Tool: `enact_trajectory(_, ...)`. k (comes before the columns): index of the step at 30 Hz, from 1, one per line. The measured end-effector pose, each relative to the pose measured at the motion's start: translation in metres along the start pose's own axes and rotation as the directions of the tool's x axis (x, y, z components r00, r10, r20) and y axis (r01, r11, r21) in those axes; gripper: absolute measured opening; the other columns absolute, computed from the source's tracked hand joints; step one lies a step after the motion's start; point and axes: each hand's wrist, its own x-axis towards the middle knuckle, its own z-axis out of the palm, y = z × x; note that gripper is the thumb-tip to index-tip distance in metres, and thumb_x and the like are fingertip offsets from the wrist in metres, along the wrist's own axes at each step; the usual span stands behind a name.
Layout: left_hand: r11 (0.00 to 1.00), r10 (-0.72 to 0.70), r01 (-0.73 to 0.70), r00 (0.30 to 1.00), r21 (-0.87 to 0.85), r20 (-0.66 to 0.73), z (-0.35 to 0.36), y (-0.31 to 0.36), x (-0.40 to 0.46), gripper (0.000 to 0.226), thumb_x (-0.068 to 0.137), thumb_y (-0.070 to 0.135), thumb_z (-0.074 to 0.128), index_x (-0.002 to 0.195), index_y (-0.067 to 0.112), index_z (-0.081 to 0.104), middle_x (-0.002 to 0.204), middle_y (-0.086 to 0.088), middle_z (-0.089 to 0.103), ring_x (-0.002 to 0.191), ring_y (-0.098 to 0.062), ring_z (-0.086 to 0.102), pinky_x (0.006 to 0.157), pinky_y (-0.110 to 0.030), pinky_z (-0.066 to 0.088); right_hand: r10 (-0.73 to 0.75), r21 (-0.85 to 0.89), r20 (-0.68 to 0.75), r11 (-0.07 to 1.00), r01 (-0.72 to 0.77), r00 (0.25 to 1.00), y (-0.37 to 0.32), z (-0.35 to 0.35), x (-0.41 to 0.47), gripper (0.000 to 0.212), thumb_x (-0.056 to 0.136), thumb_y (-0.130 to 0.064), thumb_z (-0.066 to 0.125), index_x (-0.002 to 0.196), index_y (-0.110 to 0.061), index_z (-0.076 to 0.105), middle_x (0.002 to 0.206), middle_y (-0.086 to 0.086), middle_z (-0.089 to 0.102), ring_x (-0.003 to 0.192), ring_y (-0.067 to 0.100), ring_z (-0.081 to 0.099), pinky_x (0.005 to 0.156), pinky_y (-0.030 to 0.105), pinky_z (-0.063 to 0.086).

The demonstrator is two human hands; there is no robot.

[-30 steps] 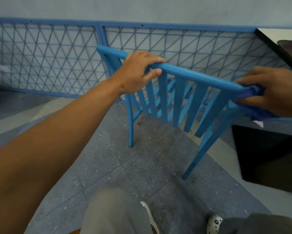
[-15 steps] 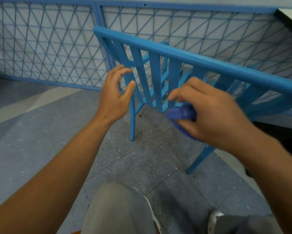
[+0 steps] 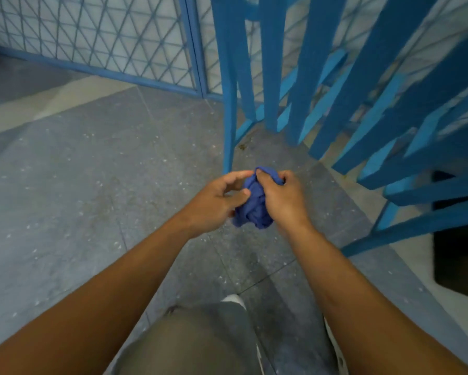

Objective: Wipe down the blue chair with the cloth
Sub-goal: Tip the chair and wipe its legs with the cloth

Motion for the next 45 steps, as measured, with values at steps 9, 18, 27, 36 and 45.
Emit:
enact_trajectory(9, 0.995, -0.089, 0.076, 0.962, -0.063, -0.258, -0.015, -0.070, 0.088, 0.015, 0.098, 0.009, 0.064, 0.104, 0.020, 0.073, 0.099, 0.002, 0.076, 0.093, -0.010, 0.072, 0.080, -0.019, 0.057, -0.141, 0.170, 0.389, 0.982, 0.079, 0.910, 0.069, 0.020, 0.046, 0.046, 0.092, -0.018, 0.067, 0.136, -0.031, 0.062, 0.129, -0.004, 0.070, 0.117, 0.013, 0.067, 0.097, 0.035, 0.055)
enact_trajectory(18, 0.959, -0.244, 0.214, 0.957, -0.186, -0.159, -0.031, -0.100, 0.148, 0.024, 0.106, 0.018, 0.050, 0.122, 0.011, 0.066, 0.113, -0.009, 0.074, 0.101, -0.023, 0.073, 0.085, -0.038, 0.062, -0.188, -0.085, 0.307, 0.971, 0.224, 0.933, 0.113, 0.040, 0.111, 0.047, 0.100, -0.007, 0.060, 0.144, -0.023, 0.057, 0.128, -0.004, 0.067, 0.113, 0.007, 0.066, 0.098, 0.035, 0.056)
enact_trajectory(27, 0.933, 0.206, -0.107, 0.941, 0.343, -0.268, -0.085, -0.071, 0.204, 0.038, 0.111, 0.034, 0.035, 0.141, 0.018, 0.052, 0.133, 0.001, 0.059, 0.106, 0.002, 0.059, 0.090, -0.019, 0.054, -0.179, -0.148, 0.159, 0.968, 0.203, 0.971, 0.103, 0.087, 0.199, 0.032, 0.097, -0.012, 0.065, 0.128, -0.009, 0.058, 0.117, 0.009, 0.068, 0.105, 0.020, 0.068, 0.089, 0.035, 0.057)
enact_trajectory(36, 0.927, 0.201, -0.079, 0.930, 0.366, -0.308, -0.079, -0.067, 0.216, 0.044, 0.108, 0.046, 0.035, 0.115, 0.012, 0.063, 0.117, -0.019, 0.066, 0.106, -0.033, 0.063, 0.093, -0.055, 0.053, -0.046, 0.068, -0.110, 0.996, 0.054, 0.993, 0.076, 0.131, 0.228, 0.014, 0.097, -0.003, 0.057, 0.101, -0.008, 0.070, 0.091, 0.003, 0.067, 0.079, 0.015, 0.061, 0.074, 0.032, 0.051)
enact_trajectory(45, 0.927, 0.181, -0.048, 0.925, 0.372, -0.333, -0.082, -0.065, 0.220, 0.056, 0.107, 0.048, 0.037, 0.112, -0.001, 0.065, 0.115, -0.027, 0.065, 0.091, -0.024, 0.061, 0.088, -0.058, 0.053, -0.085, -0.052, -0.081, 0.995, 0.081, 0.993, 0.071, 0.126, 0.224, 0.016, 0.098, -0.003, 0.057, 0.084, -0.010, 0.060, 0.074, -0.002, 0.059, 0.063, 0.007, 0.051, 0.050, 0.009, 0.041)
